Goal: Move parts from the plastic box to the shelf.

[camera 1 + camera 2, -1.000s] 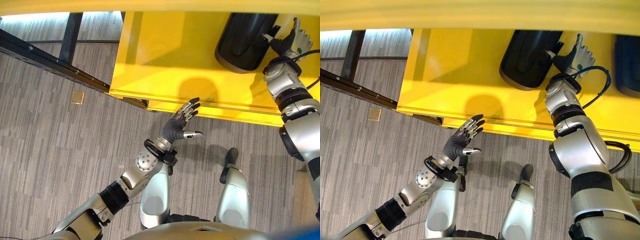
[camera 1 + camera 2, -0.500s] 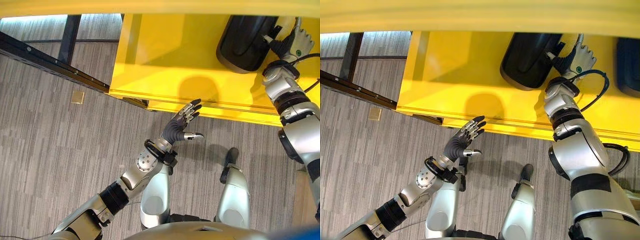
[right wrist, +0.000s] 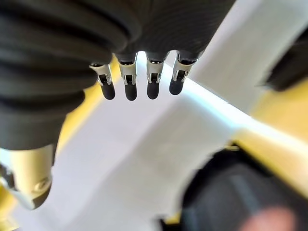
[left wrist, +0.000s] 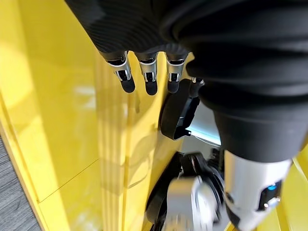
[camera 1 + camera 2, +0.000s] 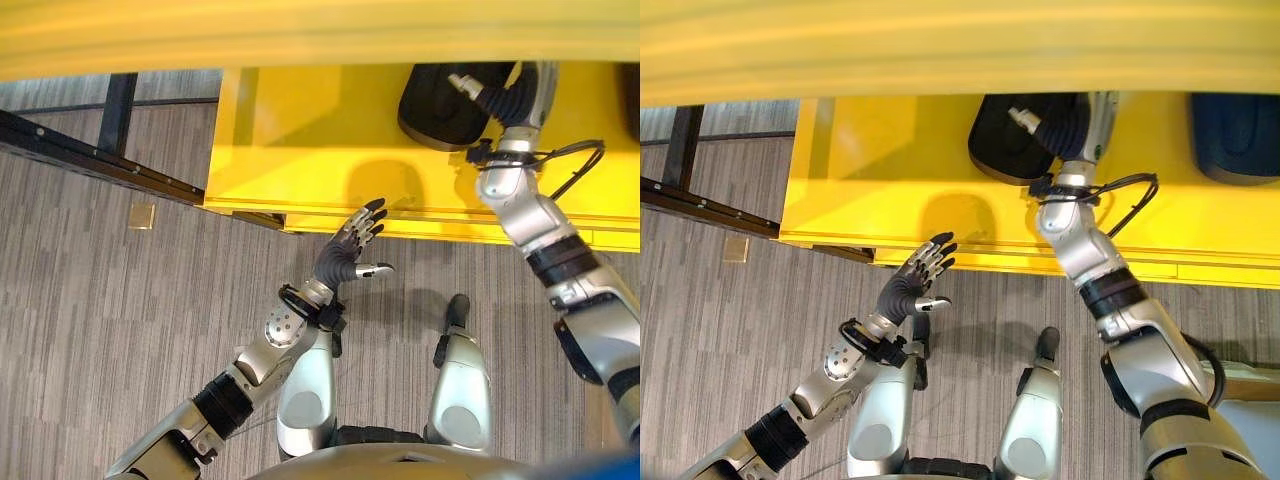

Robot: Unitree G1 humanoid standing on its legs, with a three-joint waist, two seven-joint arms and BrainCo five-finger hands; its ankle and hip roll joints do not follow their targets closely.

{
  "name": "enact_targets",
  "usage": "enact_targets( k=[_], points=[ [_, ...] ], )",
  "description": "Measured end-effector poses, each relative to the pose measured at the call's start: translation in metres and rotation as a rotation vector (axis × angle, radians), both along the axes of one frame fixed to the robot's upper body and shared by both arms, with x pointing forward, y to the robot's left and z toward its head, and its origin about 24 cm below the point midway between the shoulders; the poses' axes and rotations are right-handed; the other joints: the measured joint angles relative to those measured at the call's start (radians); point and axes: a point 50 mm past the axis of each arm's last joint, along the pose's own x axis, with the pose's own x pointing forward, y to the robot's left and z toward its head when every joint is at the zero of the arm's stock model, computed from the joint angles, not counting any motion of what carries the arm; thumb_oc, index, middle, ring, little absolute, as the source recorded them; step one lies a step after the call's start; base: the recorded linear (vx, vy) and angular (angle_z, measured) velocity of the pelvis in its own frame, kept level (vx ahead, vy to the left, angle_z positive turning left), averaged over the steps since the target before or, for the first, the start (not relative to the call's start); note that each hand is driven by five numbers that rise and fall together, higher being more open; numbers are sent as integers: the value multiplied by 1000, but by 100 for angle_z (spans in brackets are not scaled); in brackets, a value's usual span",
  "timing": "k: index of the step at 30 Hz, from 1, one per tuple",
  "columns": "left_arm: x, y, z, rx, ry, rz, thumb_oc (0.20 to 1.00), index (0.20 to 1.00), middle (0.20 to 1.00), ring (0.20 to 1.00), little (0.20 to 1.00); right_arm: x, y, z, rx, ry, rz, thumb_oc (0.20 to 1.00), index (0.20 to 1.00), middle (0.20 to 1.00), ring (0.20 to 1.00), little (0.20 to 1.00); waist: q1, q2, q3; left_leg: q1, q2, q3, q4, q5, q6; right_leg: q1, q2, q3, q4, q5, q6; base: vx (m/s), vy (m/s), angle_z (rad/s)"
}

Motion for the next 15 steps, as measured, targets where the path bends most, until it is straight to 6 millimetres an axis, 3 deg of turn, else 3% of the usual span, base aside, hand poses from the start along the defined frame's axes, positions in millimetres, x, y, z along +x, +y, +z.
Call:
enact_targets(
  k=[8,15],
  points=[
    [-5,4,-4,-22,5,17,1000,1000,1000,1000,1000,-9,20,-9,-242,-12,50,1000,1000,1000,1000,1000,-20,0,0,73,10,25,-61,16,-5,51,15,13,-52,18,4,29,0,-8],
    [-2,14,4,-38,-64,81,1000,1000,1000,1000,1000,-8,23,-21,-208,65,91,1000,1000,1000,1000,1000,-18,1,-1,101,9,28,-76,25,-11,76,16,12,-63,18,4,0,0,0]
  ],
)
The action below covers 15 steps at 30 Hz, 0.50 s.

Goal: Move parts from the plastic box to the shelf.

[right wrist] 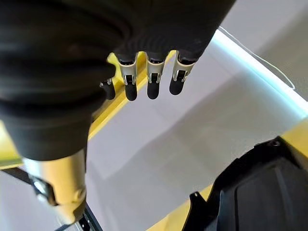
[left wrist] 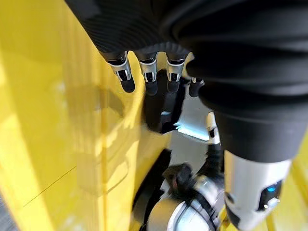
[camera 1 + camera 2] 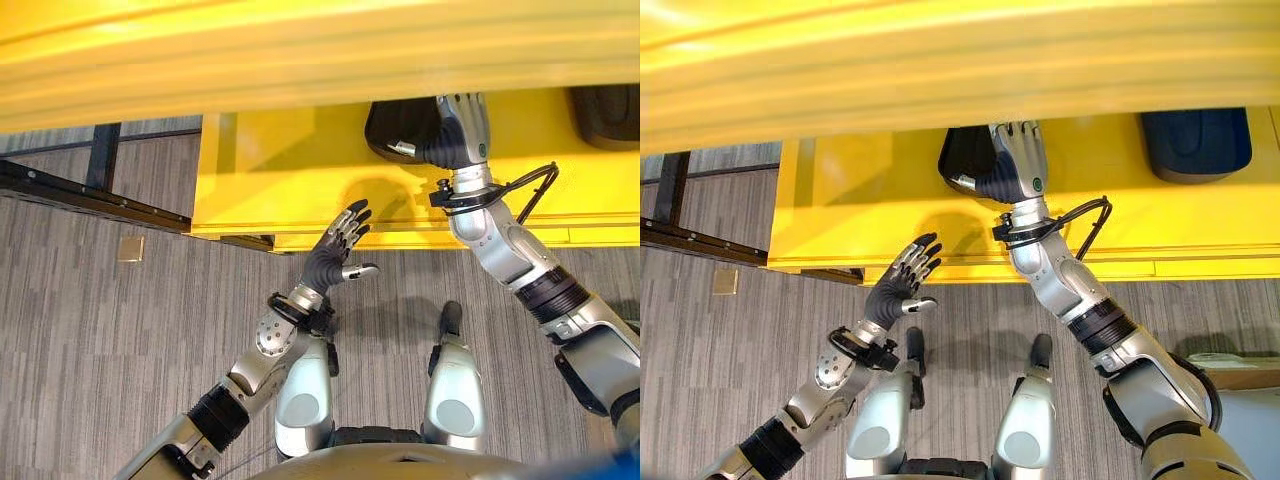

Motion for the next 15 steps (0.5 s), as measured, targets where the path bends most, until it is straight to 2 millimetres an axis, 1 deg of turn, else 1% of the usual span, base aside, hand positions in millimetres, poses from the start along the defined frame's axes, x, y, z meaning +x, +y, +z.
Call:
enact_targets(
  k=[3,5,6,7,9,10,11,12,14,15],
  points=[
    [2,8,10,26,-79,71,1000,1000,1000,1000,1000,-4,-3,-8,28,30,2,1000,1000,1000,1000,1000,-6,0,-1,16,0,3,-13,0,1,10,0,1,-5,0,0,47,24,-2],
    [2,12,21,35,-137,115,1000,1000,1000,1000,1000,-13,-4,-12,64,41,28,1000,1000,1000,1000,1000,-9,1,-1,26,-1,6,-22,1,4,15,0,1,-7,0,0,50,18,-2],
    [1,15,29,32,-178,142,1000,1000,1000,1000,1000,-18,-3,-15,75,47,40,1000,1000,1000,1000,1000,-14,1,-1,31,-1,7,-27,2,5,21,0,1,-9,1,1,59,-8,-2],
    [1,22,44,3,-256,209,1000,1000,1000,1000,1000,-26,-2,-20,87,60,64,1000,1000,1000,1000,1000,-16,1,-2,37,-1,9,-28,2,5,28,0,2,-16,3,2,51,-20,-5],
    [0,28,59,-43,-322,258,1000,1000,1000,1000,1000,-33,-4,-27,99,82,68,1000,1000,1000,1000,1000,-25,1,-3,44,-1,14,-30,2,5,32,0,5,-18,4,2,43,-28,-5],
    [-2,37,73,-102,-384,312,1000,1000,1000,1000,1000,-39,-7,-37,110,119,66,1000,1000,1000,1000,1000,-34,0,-10,46,-1,15,-31,2,5,33,1,5,-21,4,2,29,-31,-1],
    [-3,39,77,-110,-407,333,1000,1000,1000,1000,1000,-41,-10,-43,110,145,59,1000,1000,1000,1000,1000,-39,1,-17,46,-1,15,-33,2,5,33,1,5,-22,4,2,48,-59,-3],
    [-4,43,81,-115,-438,364,1000,1000,1000,1000,1000,-45,-15,-57,114,203,44,1000,1000,1000,1000,1000,-39,1,-39,47,0,17,-40,2,5,33,2,5,-29,4,3,32,-41,-3],
    [-5,46,82,-127,-449,388,1000,1000,1000,1000,1000,-49,-19,-67,130,247,36,1000,1000,1000,1000,1000,-49,-1,-54,52,0,19,-46,2,5,34,4,6,-32,5,4,34,-35,-7],
    [-7,49,85,-126,-473,425,1000,1000,1000,1000,1000,-54,-22,-75,149,282,30,1000,1000,1000,1000,1000,-51,-6,-61,62,3,28,-48,2,5,40,7,14,-36,5,4,27,-22,-12]
  ],
)
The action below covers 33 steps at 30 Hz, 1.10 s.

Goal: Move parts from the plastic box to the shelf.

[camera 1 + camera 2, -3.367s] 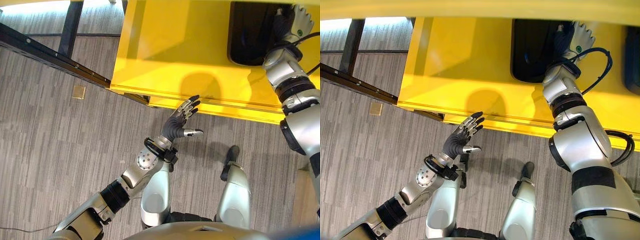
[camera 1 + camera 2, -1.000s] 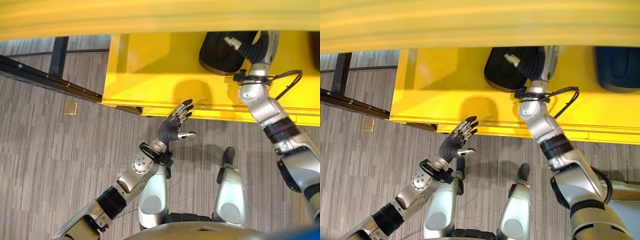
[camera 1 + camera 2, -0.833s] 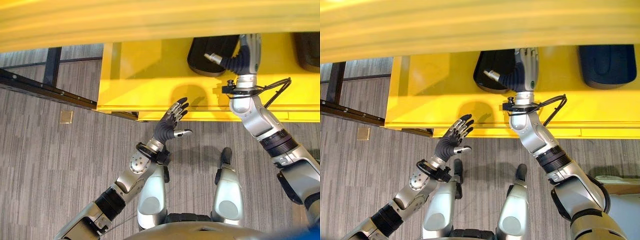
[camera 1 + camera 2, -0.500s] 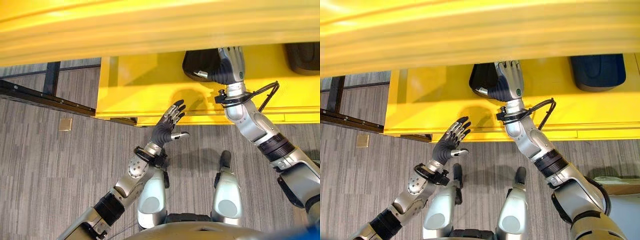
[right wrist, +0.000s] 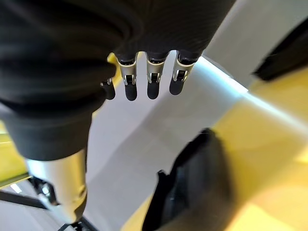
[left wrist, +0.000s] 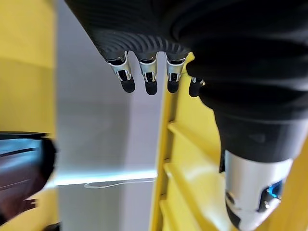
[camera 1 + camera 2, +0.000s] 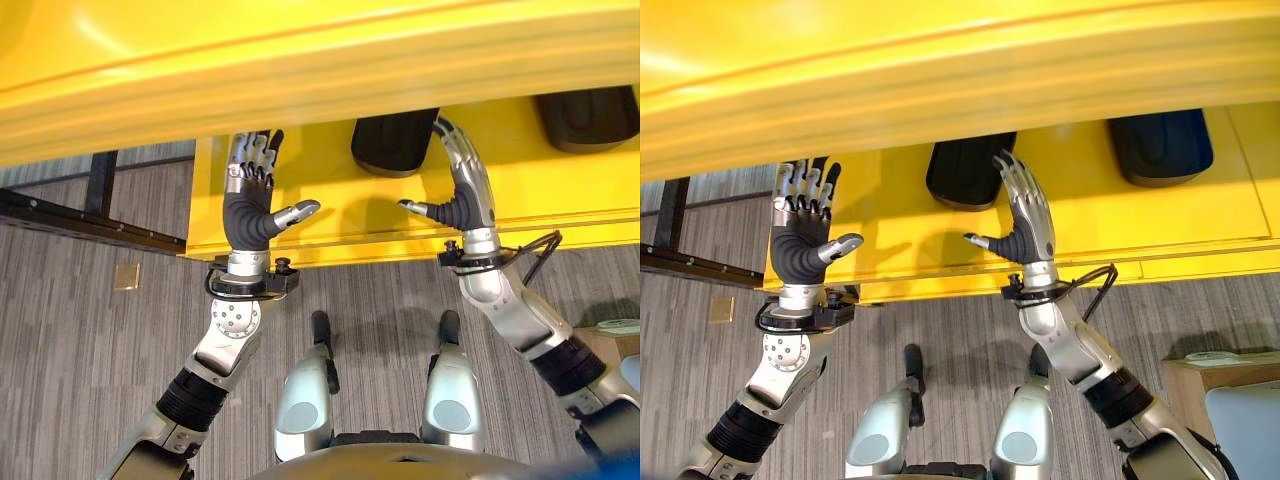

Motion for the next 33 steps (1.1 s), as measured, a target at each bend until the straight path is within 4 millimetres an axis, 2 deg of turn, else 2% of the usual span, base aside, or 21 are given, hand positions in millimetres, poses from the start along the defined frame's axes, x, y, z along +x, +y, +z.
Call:
enact_targets(
  k=[5,10,16,23,28,33],
  points=[
    [1,7,-3,-4,29,103,1000,1000,1000,1000,1000,-15,-11,-17,66,93,-8,1000,1000,1000,1000,1000,-18,-24,-20,28,12,20,-15,-2,-1,3,15,20,-2,1,-2,24,-14,-15],
    [8,18,-21,-8,175,216,1000,1000,1000,1000,1000,-21,-13,-22,87,152,29,1000,1000,1000,1000,1000,-53,-47,-34,33,24,46,-17,-5,-5,-6,29,45,-18,10,-7,-9,-5,-16],
    [23,20,-43,5,335,252,1000,1000,1000,1000,1000,-21,-11,-23,78,191,78,1000,1000,1000,1000,1000,-80,-46,-36,35,26,72,-17,-7,-8,-24,32,72,-17,18,-5,-3,10,-12],
    [40,25,-86,0,559,362,1000,1000,1000,1000,1000,-20,-9,-22,65,205,118,1000,1000,1000,1000,1000,-121,-45,-39,53,27,102,-18,-12,-9,-30,38,104,-20,23,-2,14,19,-13],
    [47,27,-101,-49,635,461,1000,1000,1000,1000,1000,-19,-9,-21,60,209,123,1000,1000,1000,1000,1000,-123,-45,-47,54,33,121,-19,-12,-9,-45,47,123,-18,27,-5,-5,-30,-11],
    [52,28,-107,-35,673,478,1000,1000,1000,1000,1000,-19,-8,-22,58,212,123,1000,1000,1000,1000,1000,-137,-47,-48,55,45,125,-19,-11,-10,-49,61,127,-17,30,-8,7,-18,-5]
  ],
)
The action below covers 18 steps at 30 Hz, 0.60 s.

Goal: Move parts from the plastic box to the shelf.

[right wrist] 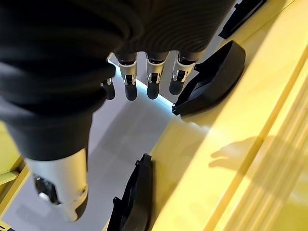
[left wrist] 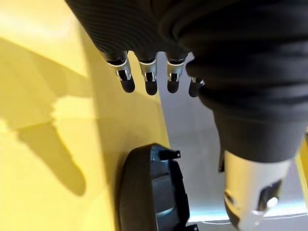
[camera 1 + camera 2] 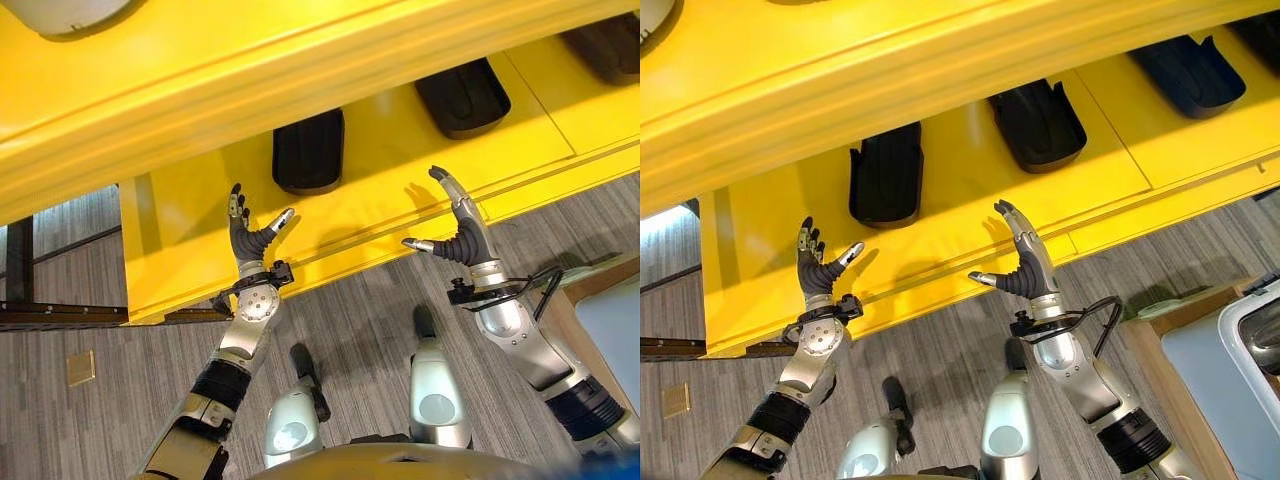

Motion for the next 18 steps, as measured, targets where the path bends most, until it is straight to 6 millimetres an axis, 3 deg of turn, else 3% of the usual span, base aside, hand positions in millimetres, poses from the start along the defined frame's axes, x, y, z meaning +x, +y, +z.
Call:
enact_targets(
  k=[7,18],
  points=[
    [6,7,-14,2,76,51,1000,1000,1000,1000,1000,2,-1,-4,-12,28,5,1000,1000,1000,1000,1000,-27,-2,-3,20,1,22,-11,1,-1,0,4,15,0,2,-1,2,3,-8],
    [17,14,-11,1,83,91,1000,1000,1000,1000,1000,4,-3,-9,-18,60,-5,1000,1000,1000,1000,1000,-43,-3,-2,28,1,32,-14,-1,-3,-2,7,30,-1,3,1,2,-4,-3]
  ],
)
